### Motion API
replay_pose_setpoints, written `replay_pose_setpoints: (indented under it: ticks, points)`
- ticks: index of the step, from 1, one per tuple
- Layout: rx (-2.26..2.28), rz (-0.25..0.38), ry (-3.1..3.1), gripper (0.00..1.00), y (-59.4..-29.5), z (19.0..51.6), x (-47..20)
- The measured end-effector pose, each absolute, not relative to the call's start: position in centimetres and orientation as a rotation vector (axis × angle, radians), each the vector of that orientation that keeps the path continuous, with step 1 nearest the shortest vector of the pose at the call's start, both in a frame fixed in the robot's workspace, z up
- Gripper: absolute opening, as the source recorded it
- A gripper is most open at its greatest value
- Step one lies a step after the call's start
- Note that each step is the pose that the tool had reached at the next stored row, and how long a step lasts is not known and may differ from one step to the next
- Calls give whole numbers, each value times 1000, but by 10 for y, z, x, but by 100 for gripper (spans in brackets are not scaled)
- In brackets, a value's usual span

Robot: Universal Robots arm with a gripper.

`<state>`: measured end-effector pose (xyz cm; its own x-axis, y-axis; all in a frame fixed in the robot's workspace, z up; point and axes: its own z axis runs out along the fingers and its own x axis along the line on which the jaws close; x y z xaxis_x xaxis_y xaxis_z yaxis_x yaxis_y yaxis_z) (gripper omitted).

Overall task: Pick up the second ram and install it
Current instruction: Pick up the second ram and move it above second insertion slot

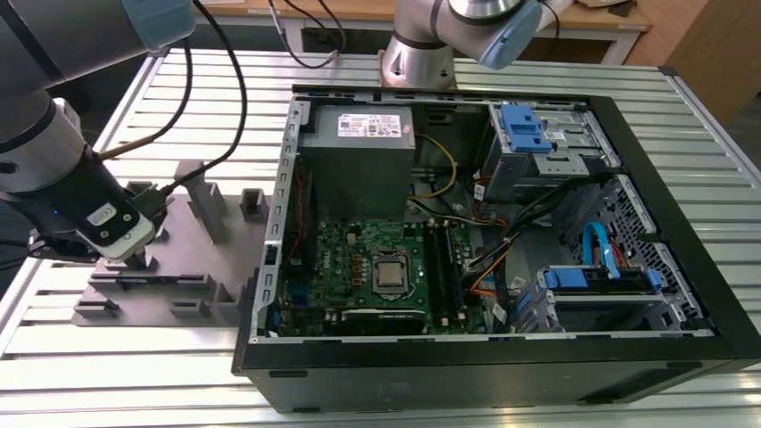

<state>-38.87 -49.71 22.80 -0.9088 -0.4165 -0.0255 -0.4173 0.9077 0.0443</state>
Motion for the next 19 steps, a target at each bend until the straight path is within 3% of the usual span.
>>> replay_pose_setpoints:
  ticks: [19]
  points:
    - [-953, 78, 2981, 7, -497, 228, -389]
